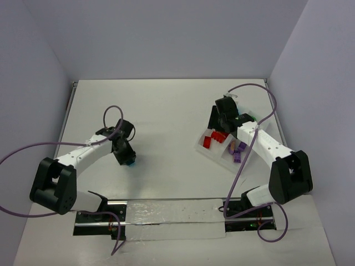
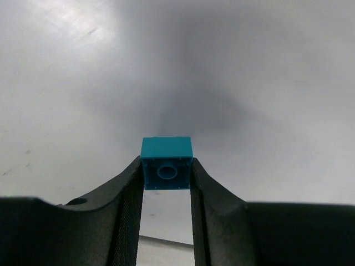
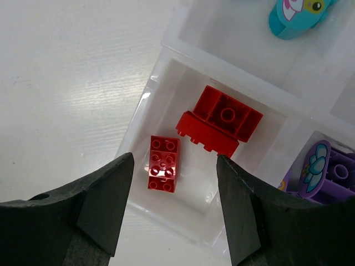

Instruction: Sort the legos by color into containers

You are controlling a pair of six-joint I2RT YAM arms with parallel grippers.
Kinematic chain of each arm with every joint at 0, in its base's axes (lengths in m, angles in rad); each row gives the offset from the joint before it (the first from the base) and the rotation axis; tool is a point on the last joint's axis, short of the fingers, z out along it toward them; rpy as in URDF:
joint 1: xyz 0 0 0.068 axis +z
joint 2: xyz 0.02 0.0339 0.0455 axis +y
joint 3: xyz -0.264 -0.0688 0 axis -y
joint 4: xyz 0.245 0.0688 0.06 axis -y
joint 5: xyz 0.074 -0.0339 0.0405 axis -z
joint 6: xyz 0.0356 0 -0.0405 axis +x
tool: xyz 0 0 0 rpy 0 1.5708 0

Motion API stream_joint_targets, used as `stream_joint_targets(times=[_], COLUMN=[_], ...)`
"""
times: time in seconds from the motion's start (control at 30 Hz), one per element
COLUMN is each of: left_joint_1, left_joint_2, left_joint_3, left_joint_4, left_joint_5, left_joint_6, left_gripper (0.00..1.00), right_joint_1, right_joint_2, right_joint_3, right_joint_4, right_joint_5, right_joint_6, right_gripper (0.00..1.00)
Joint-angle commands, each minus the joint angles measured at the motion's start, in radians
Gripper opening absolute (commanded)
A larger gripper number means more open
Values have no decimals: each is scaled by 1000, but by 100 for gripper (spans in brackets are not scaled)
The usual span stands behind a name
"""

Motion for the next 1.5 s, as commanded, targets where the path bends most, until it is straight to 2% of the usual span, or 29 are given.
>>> stream_joint_targets(times=[0.0, 0.13, 0.17, 0.27, 0.3, 0.33, 0.47, 0.6, 0.67, 0.77, 0.93, 1.13, 1.47], left_joint_1=[-12, -12, -12, -12, -12, -11, -9, -9, -9, -7, -7, -7, -7], left_joint_2=[31, 97, 121, 183, 185, 204, 246, 267, 280, 292, 312, 316, 314], left_joint_3=[239, 388, 432, 526, 528, 559, 581, 572, 569, 562, 552, 555, 560], left_joint_4=[82, 200, 256, 394, 398, 457, 557, 604, 584, 556, 545, 540, 531], left_joint_5=[127, 396, 508, 723, 732, 848, 1008, 1137, 1180, 1236, 1285, 1298, 1322], left_joint_6=[143, 234, 248, 245, 244, 220, 159, 143, 175, 211, 233, 238, 242], left_gripper=[0, 0, 0, 0, 0, 0, 0, 0, 0, 0, 0, 0, 0], right_joint_1=[-2, -2, -2, 4, 8, 16, 46, 81, 103, 130, 169, 197, 251], right_joint_2=[-67, -105, -111, -125, -132, -146, -179, -268, -361, -424, -373, -376, -286], right_joint_3=[77, 101, 116, 143, 143, 144, 116, -26, -151, -226, -142, -156, -89], right_joint_4=[-11, 14, 18, 31, 38, 57, 116, 306, 475, 561, 395, 488, 506], right_joint_5=[-12, -185, -276, -455, -492, -546, -611, -734, -751, -765, -800, -797, -794], right_joint_6=[-30, -107, -126, -168, -171, -210, -302, -471, -591, -711, -867, -871, -899], right_gripper=[69, 69, 69, 69, 69, 69, 71, 67, 68, 72, 73, 74, 74])
